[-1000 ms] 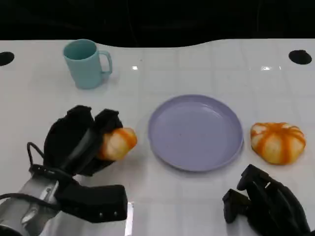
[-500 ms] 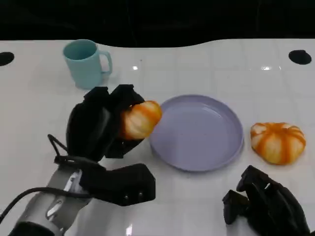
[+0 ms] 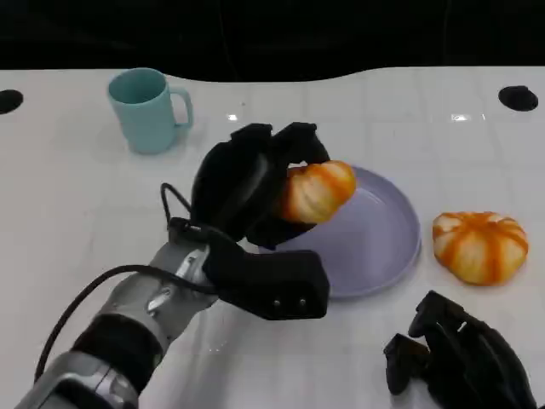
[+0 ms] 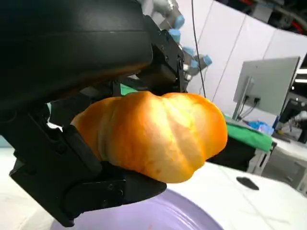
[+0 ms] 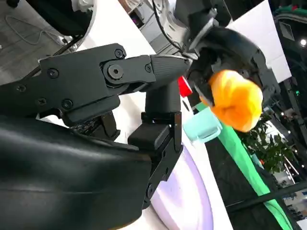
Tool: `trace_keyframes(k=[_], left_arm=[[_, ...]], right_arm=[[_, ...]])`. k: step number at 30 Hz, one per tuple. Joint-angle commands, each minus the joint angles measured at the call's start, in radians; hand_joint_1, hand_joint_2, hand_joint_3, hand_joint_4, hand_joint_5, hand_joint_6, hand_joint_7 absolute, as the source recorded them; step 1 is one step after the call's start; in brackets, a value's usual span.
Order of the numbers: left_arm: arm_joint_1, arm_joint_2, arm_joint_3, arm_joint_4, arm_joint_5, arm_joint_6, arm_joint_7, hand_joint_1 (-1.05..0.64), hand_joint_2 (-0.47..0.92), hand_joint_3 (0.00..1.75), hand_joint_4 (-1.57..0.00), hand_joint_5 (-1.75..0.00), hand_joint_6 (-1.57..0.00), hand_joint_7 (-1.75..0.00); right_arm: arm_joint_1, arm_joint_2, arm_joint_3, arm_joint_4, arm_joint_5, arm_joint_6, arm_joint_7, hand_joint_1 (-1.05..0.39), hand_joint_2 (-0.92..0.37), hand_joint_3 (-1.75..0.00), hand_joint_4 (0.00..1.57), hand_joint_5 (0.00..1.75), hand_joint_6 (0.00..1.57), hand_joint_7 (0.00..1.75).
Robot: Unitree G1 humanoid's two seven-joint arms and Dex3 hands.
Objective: Grasp the bread from the table and place it into the plate.
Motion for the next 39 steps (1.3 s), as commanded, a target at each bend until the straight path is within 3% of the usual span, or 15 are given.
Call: trace_keyframes(k=[1,3,4,6,9,10,11,14,16,19,26,30,33,39], left_arm=[[-0.057,-0.013,-0.025,0.071,0.013,-0.005,0.011,-0.29,0.41,1.17,-0.9,-1.75,-0.73,-1.75],[-0.072,-0.02,-0.032,0.1,0.01,-0.015,0.0,-0.3,0.44,1.15,-0.9,-1.75,-0.72,-1.75],[-0.079,-0.023,-0.034,0.11,0.006,-0.016,-0.018,-0.3,0.47,1.12,-0.88,-1.75,-0.73,-1.67],[-0.091,-0.021,-0.041,0.116,-0.005,-0.004,-0.088,-0.31,0.54,1.05,-0.82,-1.68,-0.77,-1.33],[-0.111,-0.004,-0.061,0.109,-0.008,0.009,-0.233,-0.37,0.73,0.65,-0.59,-1.23,-0.61,-0.68],[-0.114,0.001,-0.067,0.107,-0.004,0.011,-0.258,-0.41,0.83,0.43,-0.51,-0.99,-0.56,-0.43],[-0.119,0.008,-0.077,0.102,0.007,0.02,-0.285,-0.43,0.87,0.32,-0.47,-0.89,-0.54,-0.32],[-0.126,0.028,-0.105,0.064,0.028,0.076,-0.401,-0.75,0.92,0.35,-0.12,-0.67,-0.28,-0.09],[-0.121,0.038,-0.115,0.033,0.032,0.101,-0.452,-0.91,0.92,0.45,-0.03,-0.56,-0.2,-0.04],[-0.113,0.052,-0.124,-0.001,0.042,0.123,-0.493,-1.02,0.92,0.58,0.0,-0.42,-0.15,-0.01],[-0.083,0.085,-0.122,-0.074,0.034,0.14,-0.536,-1.05,0.92,0.67,0.0,-0.37,-0.12,0.0],[-0.018,0.111,-0.075,-0.146,-0.048,0.098,-0.568,-1.03,0.92,0.65,0.0,-0.45,-0.13,-0.01],[0.051,0.127,-0.02,-0.21,-0.15,0.052,-0.602,-0.96,0.92,0.57,-0.01,-0.63,-0.19,-0.04],[0.209,0.112,0.102,-0.299,-0.412,-0.051,-0.682,-0.78,0.92,0.41,-0.23,-0.83,-0.4,-0.13]], right_arm=[[0.022,-0.011,-0.001,-0.016,0.012,0.017,-0.001,-0.54,-0.92,-0.23,0.78,1.66,0.68,1.4],[0.026,-0.01,0.002,-0.021,0.01,0.018,-0.006,-0.54,-0.92,-0.23,0.78,1.66,0.68,1.4],[0.027,-0.01,0.003,-0.023,0.008,0.015,-0.008,-0.54,-0.92,-0.23,0.78,1.66,0.68,1.4],[0.028,-0.009,0.004,-0.023,0.009,0.014,-0.006,-0.54,-0.92,-0.23,0.77,1.67,0.68,1.4],[0.026,-0.007,0.005,-0.015,0.007,0.002,-0.002,-0.55,-0.92,-0.23,0.76,1.67,0.68,1.4],[0.025,-0.007,0.006,-0.011,0.006,-0.002,0.0,-0.55,-0.92,-0.23,0.76,1.67,0.68,1.4],[0.024,-0.007,0.005,-0.009,0.007,-0.004,0.001,-0.55,-0.92,-0.23,0.76,1.68,0.67,1.4],[0.023,-0.006,0.005,-0.005,0.006,-0.011,0.0,-0.56,-0.92,-0.23,0.76,1.68,0.68,1.4],[0.021,-0.007,0.006,0.0,0.004,-0.022,0.001,-0.56,-0.92,-0.25,0.77,1.67,0.68,1.4],[0.017,-0.008,0.006,0.006,0.006,-0.024,0.002,-0.56,-0.92,-0.25,0.78,1.66,0.69,1.41],[0.014,-0.012,0.005,0.005,0.014,-0.013,0.006,-0.56,-0.92,-0.24,0.78,1.66,0.68,1.41],[0.014,-0.012,0.006,0.003,0.009,-0.02,0.004,-0.57,-0.92,-0.24,0.79,1.66,0.69,1.42],[0.012,-0.011,0.005,0.003,0.014,-0.016,0.007,-0.57,-0.92,-0.23,0.78,1.66,0.68,1.41],[0.011,-0.011,0.005,0.0,0.01,-0.016,-0.002,-0.57,-0.92,-0.23,0.78,1.66,0.68,1.41]])
